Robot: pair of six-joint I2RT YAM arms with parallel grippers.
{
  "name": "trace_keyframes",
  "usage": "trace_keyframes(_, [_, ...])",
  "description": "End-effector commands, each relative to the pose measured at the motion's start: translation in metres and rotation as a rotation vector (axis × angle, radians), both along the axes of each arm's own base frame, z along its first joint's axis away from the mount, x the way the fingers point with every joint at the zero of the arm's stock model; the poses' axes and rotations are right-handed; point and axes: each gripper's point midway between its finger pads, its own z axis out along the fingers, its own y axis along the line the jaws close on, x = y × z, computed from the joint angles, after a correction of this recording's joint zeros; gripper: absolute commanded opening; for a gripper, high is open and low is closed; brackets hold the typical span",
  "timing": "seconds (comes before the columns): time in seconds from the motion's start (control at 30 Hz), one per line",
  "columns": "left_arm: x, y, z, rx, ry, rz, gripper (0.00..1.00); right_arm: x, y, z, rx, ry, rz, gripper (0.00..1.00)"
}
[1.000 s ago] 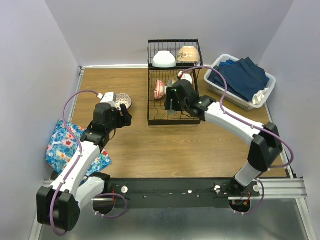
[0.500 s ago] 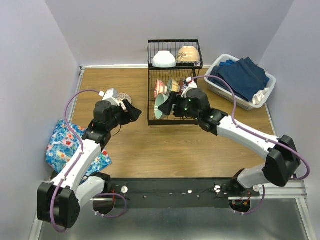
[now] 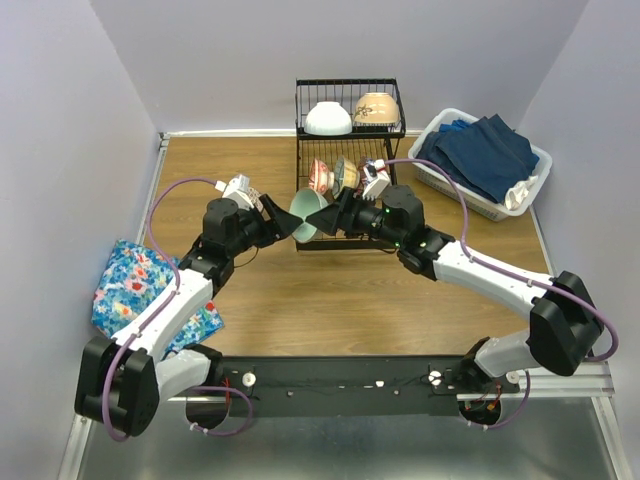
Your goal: Unload the bowls from the dish rack
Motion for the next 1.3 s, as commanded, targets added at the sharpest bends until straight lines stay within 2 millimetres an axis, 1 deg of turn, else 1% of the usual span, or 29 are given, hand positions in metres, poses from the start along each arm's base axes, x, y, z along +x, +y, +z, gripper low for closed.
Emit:
trace_keyframes(0.0, [0.000, -0.010, -0.003, -0.046, 0.022, -0.023, 0.75, -0.011, 0.010, 0.052, 0.162, -0.109, 0.072, 0.23])
trace_keyframes(0.03, [0.000, -0.011, -0.004, -0.048, 0.025, -0.024, 0.73, -0.011, 0.010, 0.054, 0.169, -0.115, 0.070, 0.22])
trace_keyframes(0.1, [-0.001, -0.012, -0.005, -0.054, 0.029, -0.027, 0.64, -0.011, 0.009, 0.049, 0.170, -0.106, 0.062, 0.22])
trace_keyframes(0.13, [-0.001, -0.012, -0.005, -0.054, 0.028, -0.025, 0.61, -0.011, 0.008, 0.051, 0.178, -0.111, 0.060, 0.23])
trace_keyframes(0.17, [-0.001, -0.012, -0.006, -0.054, 0.029, -0.026, 0.52, -0.011, 0.007, 0.049, 0.177, -0.108, 0.057, 0.23])
trace_keyframes(0.23, [-0.003, -0.011, -0.010, -0.055, 0.039, -0.023, 0.45, -0.011, 0.007, 0.048, 0.179, -0.108, 0.054, 0.23])
trace_keyframes(0.27, [-0.004, -0.011, -0.012, -0.057, 0.041, -0.024, 0.33, -0.011, 0.006, 0.046, 0.176, -0.105, 0.049, 0.23])
trace_keyframes(0.33, [-0.006, -0.011, -0.015, -0.067, 0.050, -0.023, 0.22, -0.011, 0.005, 0.044, 0.175, -0.103, 0.043, 0.24])
trace_keyframes(0.37, [-0.007, -0.011, -0.014, -0.074, 0.053, -0.019, 0.10, -0.010, 0.004, 0.044, 0.175, -0.106, 0.037, 0.29])
trace_keyframes(0.43, [-0.007, -0.010, -0.015, -0.079, 0.053, -0.011, 0.01, -0.009, 0.002, 0.041, 0.171, -0.104, 0.021, 0.33])
trace_keyframes(0.47, [-0.008, -0.009, -0.014, -0.080, 0.047, -0.007, 0.00, -0.009, 0.000, 0.039, 0.168, -0.101, 0.015, 0.39])
trace_keyframes(0.53, [-0.006, -0.005, -0.012, -0.068, 0.037, 0.009, 0.00, -0.007, -0.003, 0.036, 0.157, -0.102, -0.009, 0.45])
trace_keyframes(0.6, [-0.004, 0.003, -0.014, -0.024, 0.033, 0.039, 0.00, -0.003, -0.009, 0.035, 0.139, -0.112, -0.041, 0.57])
trace_keyframes(0.63, [-0.001, 0.007, -0.010, -0.007, 0.021, 0.051, 0.00, -0.003, -0.011, 0.030, 0.118, -0.104, -0.052, 0.63])
trace_keyframes(0.67, [0.002, 0.012, -0.007, 0.013, 0.008, 0.075, 0.00, -0.002, -0.014, 0.028, 0.105, -0.104, -0.065, 0.70])
trace_keyframes(0.7, [0.001, 0.017, -0.013, 0.053, 0.019, 0.079, 0.00, 0.001, -0.018, 0.026, 0.086, -0.115, -0.087, 0.75])
trace_keyframes(0.73, [0.004, 0.021, -0.007, 0.070, 0.007, 0.094, 0.00, 0.000, -0.022, 0.024, 0.065, -0.116, -0.094, 0.78])
trace_keyframes(0.77, [0.007, 0.028, -0.005, 0.086, 0.002, 0.113, 0.00, 0.001, -0.025, 0.024, 0.053, -0.117, -0.105, 0.85])
trace_keyframes(0.8, [0.008, 0.034, -0.009, 0.116, 0.016, 0.132, 0.00, 0.003, -0.028, 0.022, 0.030, -0.130, -0.122, 0.88])
trace_keyframes(0.87, [0.015, 0.046, -0.003, 0.162, 0.000, 0.159, 0.00, 0.002, -0.035, 0.019, -0.008, -0.129, -0.142, 0.92])
trace_keyframes(0.9, [0.016, 0.052, -0.006, 0.193, 0.016, 0.178, 0.00, 0.003, -0.039, 0.018, -0.031, -0.143, -0.148, 0.93])
trace_keyframes(0.93, [0.020, 0.056, 0.002, 0.207, 0.002, 0.193, 0.00, 0.005, -0.044, 0.014, -0.058, -0.139, -0.173, 0.93])
trace_keyframes(1.0, [0.024, 0.070, -0.002, 0.273, 0.018, 0.222, 0.00, 0.005, -0.050, 0.016, -0.085, -0.164, -0.187, 0.93])
trace_keyframes(1.03, [0.031, 0.078, 0.006, 0.295, 0.005, 0.254, 0.00, 0.006, -0.054, 0.013, -0.111, -0.162, -0.201, 0.93])
trace_keyframes(1.1, [0.038, 0.093, 0.003, 0.344, 0.021, 0.287, 0.00, 0.005, -0.060, 0.016, -0.135, -0.186, -0.208, 0.93])
trace_keyframes(1.13, [0.043, 0.100, 0.010, 0.353, 0.012, 0.314, 0.00, 0.005, -0.064, 0.014, -0.154, -0.186, -0.219, 0.93])
trace_keyframes(1.2, [0.051, 0.109, 0.006, 0.373, 0.036, 0.331, 0.00, 0.004, -0.069, 0.016, -0.170, -0.203, -0.225, 0.93])
trace_keyframes(1.23, [0.058, 0.119, 0.013, 0.373, 0.032, 0.358, 0.00, 0.004, -0.072, 0.014, -0.183, -0.200, -0.232, 0.93])
trace_keyframes(1.27, [0.064, 0.128, 0.004, 0.396, 0.061, 0.390, 0.00, 0.003, -0.074, 0.013, -0.193, -0.201, -0.237, 0.93])
